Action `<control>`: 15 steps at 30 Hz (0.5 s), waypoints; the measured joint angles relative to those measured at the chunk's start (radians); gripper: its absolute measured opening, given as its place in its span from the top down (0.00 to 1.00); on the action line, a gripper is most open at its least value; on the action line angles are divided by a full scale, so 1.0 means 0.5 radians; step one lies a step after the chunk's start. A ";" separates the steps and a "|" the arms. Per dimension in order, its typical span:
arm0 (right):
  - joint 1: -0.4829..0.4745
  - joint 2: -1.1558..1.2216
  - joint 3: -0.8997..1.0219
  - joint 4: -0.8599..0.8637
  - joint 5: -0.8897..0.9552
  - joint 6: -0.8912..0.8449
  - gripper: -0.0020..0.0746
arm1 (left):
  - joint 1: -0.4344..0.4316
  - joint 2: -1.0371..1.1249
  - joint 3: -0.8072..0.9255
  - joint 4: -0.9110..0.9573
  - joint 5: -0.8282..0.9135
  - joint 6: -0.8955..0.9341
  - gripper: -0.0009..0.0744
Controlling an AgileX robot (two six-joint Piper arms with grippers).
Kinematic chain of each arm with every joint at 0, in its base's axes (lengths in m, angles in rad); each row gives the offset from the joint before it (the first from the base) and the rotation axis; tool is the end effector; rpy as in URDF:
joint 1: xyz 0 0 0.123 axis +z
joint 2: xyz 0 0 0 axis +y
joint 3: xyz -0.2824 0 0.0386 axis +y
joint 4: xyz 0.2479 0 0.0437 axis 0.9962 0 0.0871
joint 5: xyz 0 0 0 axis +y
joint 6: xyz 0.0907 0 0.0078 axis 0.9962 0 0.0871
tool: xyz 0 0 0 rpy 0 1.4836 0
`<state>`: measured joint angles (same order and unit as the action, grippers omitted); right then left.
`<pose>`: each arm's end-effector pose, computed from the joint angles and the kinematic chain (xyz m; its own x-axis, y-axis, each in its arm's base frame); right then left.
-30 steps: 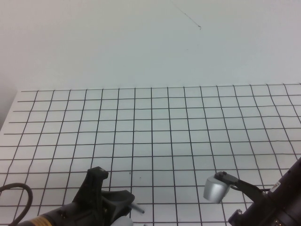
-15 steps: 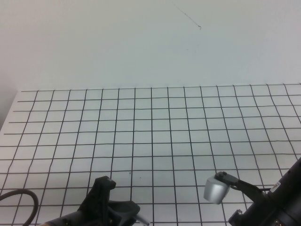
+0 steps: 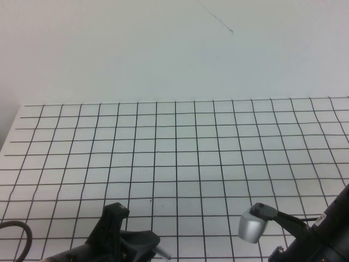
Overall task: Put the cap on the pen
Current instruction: Put the cap on the pen
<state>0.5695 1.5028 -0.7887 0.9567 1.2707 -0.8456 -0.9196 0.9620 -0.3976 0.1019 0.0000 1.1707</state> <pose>0.1533 0.1826 0.2217 -0.6440 -0.7341 -0.2151 -0.5863 0.2931 0.7552 0.1114 -0.1462 0.2391 0.6785 0.6867 -0.2610 0.4998 -0.1711 0.8491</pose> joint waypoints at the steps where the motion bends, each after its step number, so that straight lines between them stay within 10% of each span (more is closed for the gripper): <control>1: 0.000 -0.001 0.000 -0.004 0.003 0.004 0.98 | 0.000 0.000 0.000 0.000 0.000 0.000 0.88; 15: 0.000 0.065 -0.116 -0.007 0.033 0.007 0.98 | 0.000 0.000 0.000 0.011 0.063 0.019 0.88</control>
<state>0.5695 1.5355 -0.8468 0.9531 1.2873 -0.8422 -0.9196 0.9620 -0.3976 0.1075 0.0317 1.1801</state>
